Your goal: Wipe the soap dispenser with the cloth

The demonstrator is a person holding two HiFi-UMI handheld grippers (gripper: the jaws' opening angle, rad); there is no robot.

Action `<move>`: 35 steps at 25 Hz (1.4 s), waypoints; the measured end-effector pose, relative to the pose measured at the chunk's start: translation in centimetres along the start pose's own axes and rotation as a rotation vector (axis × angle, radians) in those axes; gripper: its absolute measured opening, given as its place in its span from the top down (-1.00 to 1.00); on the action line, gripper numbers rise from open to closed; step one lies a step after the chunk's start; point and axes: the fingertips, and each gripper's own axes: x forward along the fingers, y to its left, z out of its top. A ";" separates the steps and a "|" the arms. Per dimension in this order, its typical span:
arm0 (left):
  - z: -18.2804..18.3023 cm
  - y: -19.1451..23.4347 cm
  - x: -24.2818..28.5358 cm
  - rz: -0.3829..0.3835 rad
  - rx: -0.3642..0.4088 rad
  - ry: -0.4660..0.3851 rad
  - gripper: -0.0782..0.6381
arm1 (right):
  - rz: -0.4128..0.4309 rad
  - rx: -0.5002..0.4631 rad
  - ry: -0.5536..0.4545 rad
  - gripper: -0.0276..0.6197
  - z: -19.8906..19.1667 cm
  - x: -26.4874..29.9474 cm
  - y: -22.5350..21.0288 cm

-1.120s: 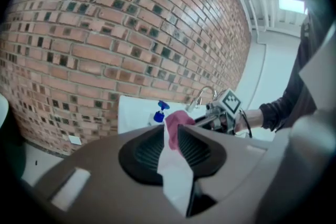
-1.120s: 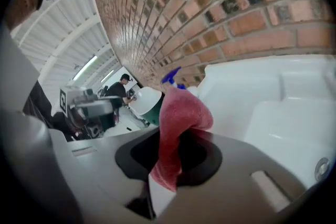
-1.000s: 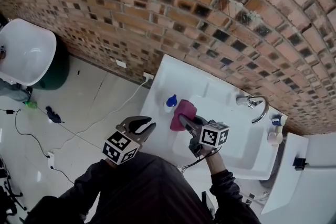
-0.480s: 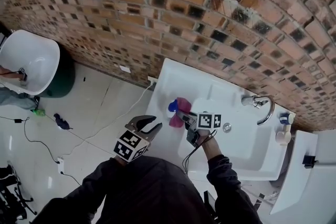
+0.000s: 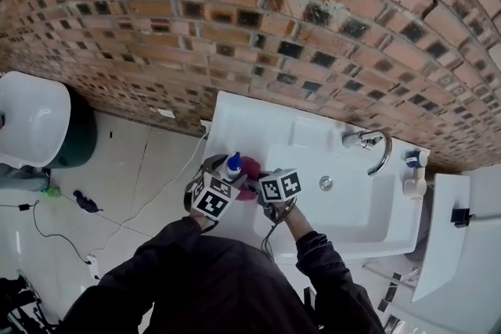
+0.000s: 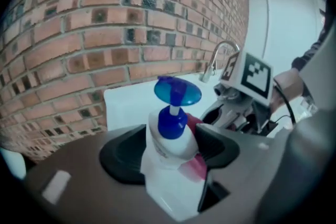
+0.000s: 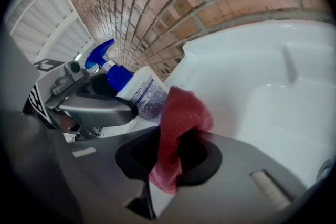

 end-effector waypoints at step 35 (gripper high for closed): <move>-4.6 -4.2 -3.8 -0.308 0.425 0.046 0.09 | -0.067 -0.594 0.297 0.70 -3.4 -3.2 0.9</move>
